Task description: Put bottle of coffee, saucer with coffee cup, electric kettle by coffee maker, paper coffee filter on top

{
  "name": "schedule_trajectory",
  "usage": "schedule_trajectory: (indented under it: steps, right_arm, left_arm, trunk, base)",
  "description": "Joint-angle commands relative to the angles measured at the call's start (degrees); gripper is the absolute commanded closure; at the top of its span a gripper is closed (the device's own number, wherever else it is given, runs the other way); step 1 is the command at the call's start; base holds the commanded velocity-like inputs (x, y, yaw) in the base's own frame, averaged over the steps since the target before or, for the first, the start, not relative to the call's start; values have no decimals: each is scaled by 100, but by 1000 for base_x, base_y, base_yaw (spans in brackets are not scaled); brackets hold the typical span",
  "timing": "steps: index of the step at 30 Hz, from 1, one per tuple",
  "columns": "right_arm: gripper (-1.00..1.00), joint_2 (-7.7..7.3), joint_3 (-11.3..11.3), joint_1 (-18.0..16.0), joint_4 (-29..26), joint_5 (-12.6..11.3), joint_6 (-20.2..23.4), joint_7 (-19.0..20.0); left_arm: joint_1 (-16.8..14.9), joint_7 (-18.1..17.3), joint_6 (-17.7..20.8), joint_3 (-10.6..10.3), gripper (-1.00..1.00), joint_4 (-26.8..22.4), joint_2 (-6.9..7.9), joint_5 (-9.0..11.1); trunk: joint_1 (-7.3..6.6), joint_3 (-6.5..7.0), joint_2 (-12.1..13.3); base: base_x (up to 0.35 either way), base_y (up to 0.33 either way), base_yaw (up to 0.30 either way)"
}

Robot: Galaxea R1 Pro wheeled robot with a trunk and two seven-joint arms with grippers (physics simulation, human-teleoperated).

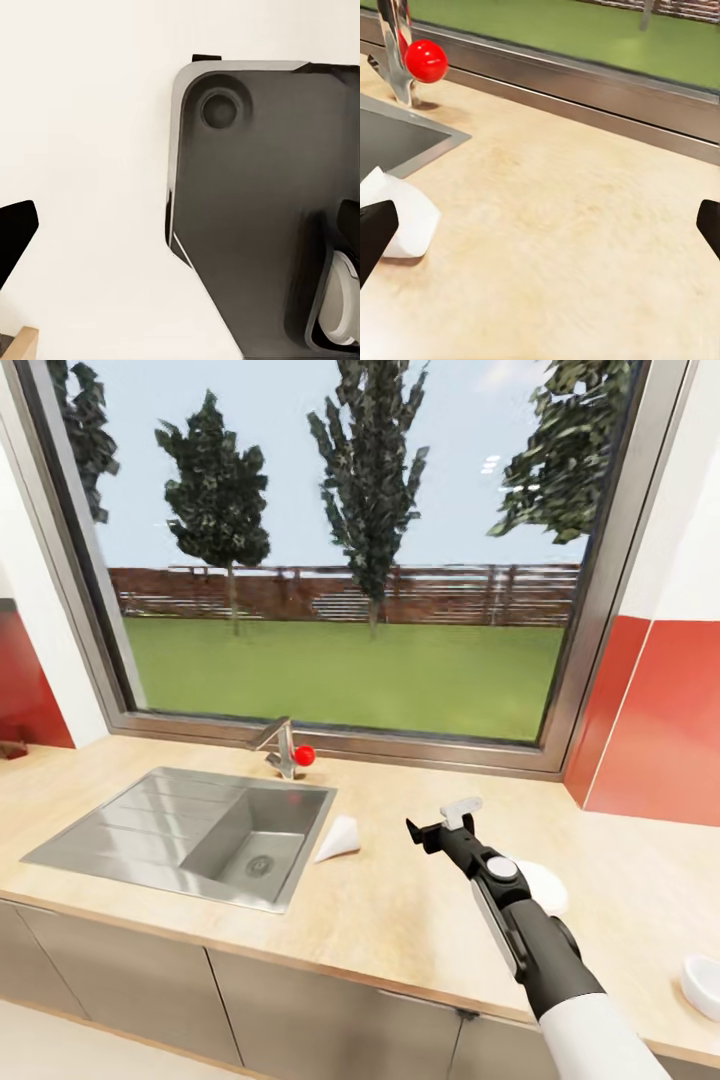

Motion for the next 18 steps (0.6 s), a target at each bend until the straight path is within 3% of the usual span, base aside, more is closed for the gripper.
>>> schedule_trajectory:
  steps: [1,7,18]
  right_arm:
    - [-100,3,-5,-3,46,38,31,48]
    - [-100,4,-9,-3,413,41,31,405]
    - [-100,8,5,-2,556,44,25,537]
  left_arm:
    - [0,5,6,11,-100,17,1,35]
    - [0,5,8,15,-100,65,-14,40]
    - [0,4,17,9,-100,82,8,41]
  trunk:
    - [6,-8,-9]
    - [6,-8,-9]
    - [6,-8,-9]
  base:
    - [308,0,0]
    - [233,0,0]
    - [27,0,0]
